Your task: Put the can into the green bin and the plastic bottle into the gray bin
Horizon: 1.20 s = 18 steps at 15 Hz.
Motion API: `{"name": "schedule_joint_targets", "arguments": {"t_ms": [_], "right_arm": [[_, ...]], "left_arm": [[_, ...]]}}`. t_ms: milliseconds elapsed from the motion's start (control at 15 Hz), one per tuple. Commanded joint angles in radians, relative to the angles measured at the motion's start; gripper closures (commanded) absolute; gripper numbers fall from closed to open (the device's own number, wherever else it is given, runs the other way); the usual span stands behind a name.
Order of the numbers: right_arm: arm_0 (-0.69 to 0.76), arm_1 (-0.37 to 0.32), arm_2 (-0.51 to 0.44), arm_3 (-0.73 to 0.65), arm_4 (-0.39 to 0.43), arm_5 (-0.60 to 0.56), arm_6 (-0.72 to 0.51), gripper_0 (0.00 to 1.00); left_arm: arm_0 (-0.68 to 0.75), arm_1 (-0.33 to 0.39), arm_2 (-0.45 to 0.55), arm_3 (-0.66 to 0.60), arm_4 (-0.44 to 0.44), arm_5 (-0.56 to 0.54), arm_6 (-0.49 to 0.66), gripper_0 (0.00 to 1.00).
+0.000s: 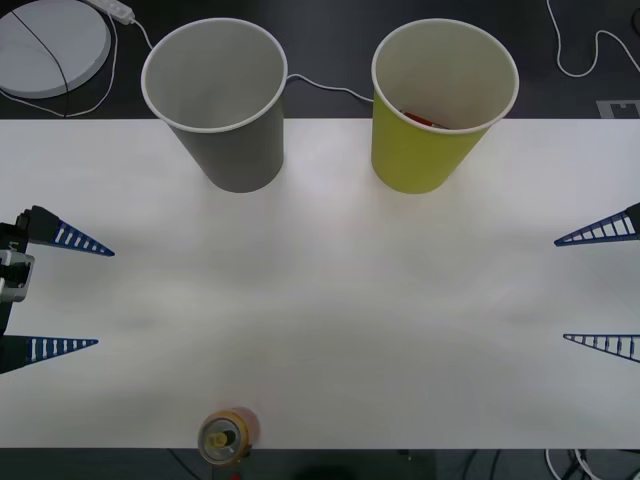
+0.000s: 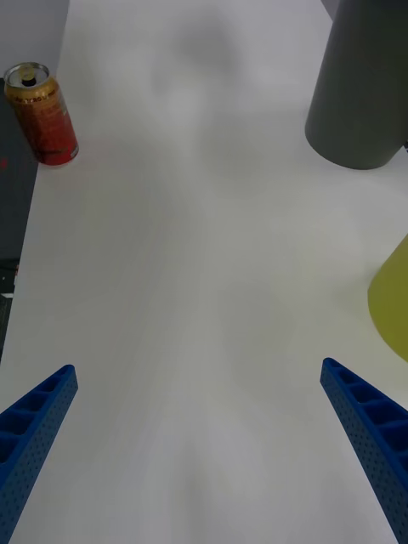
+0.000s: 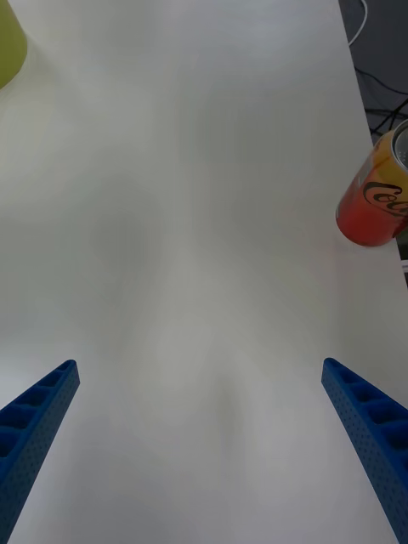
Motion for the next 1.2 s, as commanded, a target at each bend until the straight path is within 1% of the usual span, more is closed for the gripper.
{"name": "schedule_joint_targets", "arguments": {"t_ms": [67,200,267,400,467,600,733,867,1200], "right_arm": [[0.0,0.0,0.0,0.0,0.0,0.0,0.0,0.0],[0.0,0.0,0.0,0.0,0.0,0.0,0.0,0.0],[0.0,0.0,0.0,0.0,0.0,0.0,0.0,0.0],[0.0,0.0,0.0,0.0,0.0,0.0,0.0,0.0],[0.0,0.0,0.0,0.0,0.0,0.0,0.0,0.0],[0.0,0.0,0.0,0.0,0.0,0.0,0.0,0.0],[0.0,0.0,0.0,0.0,0.0,0.0,0.0,0.0],[0.0,0.0,0.0,0.0,0.0,0.0,0.0,0.0],[0.0,0.0,0.0,0.0,0.0,0.0,0.0,0.0]], "left_arm": [[0.0,0.0,0.0,0.0,0.0,0.0,0.0,0.0],[0.0,0.0,0.0,0.0,0.0,0.0,0.0,0.0],[-0.003,0.003,-0.008,0.012,-0.015,-0.003,-0.002,0.0],[-0.025,0.026,-0.02,0.009,-0.038,-0.008,-0.005,0.0],[-0.031,0.043,-0.021,0.012,-0.034,-0.009,-0.005,0.0],[-0.031,0.049,-0.021,0.021,-0.015,-0.009,-0.006,0.0],[-0.04,0.048,-0.052,0.086,0.034,-0.008,-0.035,0.0],[-0.06,0.048,-0.086,0.158,0.069,-0.008,-0.127,0.0],[-0.098,0.049,-0.198,0.368,0.202,-0.005,-0.359,0.0]]}}
